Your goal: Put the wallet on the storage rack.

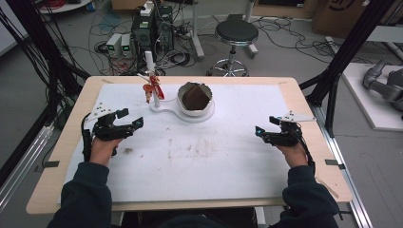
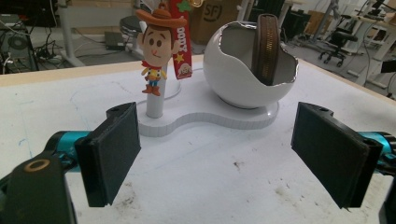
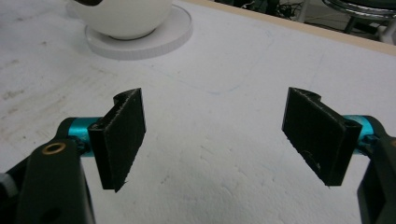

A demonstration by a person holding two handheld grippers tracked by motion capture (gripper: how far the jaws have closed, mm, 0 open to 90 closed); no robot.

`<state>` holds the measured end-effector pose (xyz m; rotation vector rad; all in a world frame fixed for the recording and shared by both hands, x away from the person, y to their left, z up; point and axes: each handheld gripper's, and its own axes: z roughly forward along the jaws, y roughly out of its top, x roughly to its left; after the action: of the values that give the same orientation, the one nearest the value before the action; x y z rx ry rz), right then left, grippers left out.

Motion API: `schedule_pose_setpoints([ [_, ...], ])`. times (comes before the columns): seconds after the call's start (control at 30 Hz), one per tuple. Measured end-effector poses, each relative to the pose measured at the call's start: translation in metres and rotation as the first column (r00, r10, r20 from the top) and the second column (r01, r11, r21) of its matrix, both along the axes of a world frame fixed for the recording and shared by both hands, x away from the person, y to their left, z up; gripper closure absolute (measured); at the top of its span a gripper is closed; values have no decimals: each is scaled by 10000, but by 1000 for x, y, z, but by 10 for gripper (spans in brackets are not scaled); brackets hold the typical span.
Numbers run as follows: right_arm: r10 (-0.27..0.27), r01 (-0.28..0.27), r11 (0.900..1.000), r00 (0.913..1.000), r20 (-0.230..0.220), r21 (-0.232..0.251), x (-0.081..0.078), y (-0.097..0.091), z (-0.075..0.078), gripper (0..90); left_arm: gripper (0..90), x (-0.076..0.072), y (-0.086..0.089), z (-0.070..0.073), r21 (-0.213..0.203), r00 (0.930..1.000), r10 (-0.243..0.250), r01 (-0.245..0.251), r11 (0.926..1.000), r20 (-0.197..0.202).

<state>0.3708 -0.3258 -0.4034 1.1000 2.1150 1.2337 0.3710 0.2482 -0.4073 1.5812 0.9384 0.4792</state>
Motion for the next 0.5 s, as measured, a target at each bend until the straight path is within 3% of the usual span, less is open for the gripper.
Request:
schedule_pose_setpoints([
  [0.23, -53, 64, 9991, 9996, 269, -419, -7, 1, 1, 219, 177, -3, -3, -4, 231, 10000, -91, 91, 9997, 4],
  [0.5, -255, 265, 9994, 9988, 423, -233, -12, -1, 3, 219, 207, -5, -2, -4, 188, 9998, -169, 168, 9997, 51],
])
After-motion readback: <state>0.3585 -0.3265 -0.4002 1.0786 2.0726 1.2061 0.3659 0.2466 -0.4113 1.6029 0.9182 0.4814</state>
